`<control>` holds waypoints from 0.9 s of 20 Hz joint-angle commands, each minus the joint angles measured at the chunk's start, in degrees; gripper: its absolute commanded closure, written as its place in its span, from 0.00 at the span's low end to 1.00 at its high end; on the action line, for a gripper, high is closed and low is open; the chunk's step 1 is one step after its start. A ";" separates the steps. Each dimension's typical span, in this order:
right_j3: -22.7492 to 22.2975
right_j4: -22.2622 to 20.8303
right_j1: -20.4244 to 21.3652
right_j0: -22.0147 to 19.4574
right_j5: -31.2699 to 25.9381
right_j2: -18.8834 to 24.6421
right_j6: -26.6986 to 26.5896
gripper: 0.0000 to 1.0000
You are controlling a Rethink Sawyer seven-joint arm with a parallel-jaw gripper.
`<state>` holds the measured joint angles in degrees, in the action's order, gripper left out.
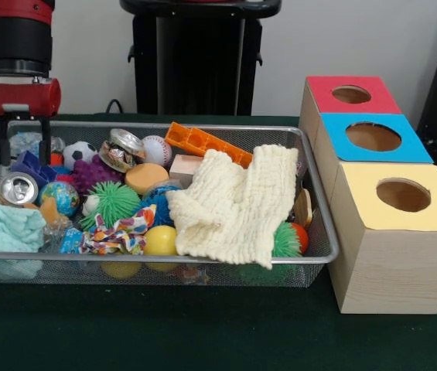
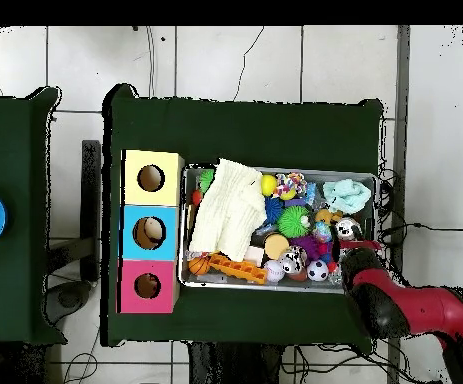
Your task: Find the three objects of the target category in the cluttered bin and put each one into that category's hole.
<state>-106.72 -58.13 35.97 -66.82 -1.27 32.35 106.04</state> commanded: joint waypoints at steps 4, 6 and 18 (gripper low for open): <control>4.08 -5.32 -6.34 6.00 3.11 -4.71 1.64 0.00; 4.60 -5.54 -7.26 6.10 3.85 -5.15 1.51 0.00; 6.08 -6.59 -8.70 4.90 3.36 -3.60 0.43 0.00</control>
<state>-106.04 -60.14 29.19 -61.08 1.08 29.18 106.04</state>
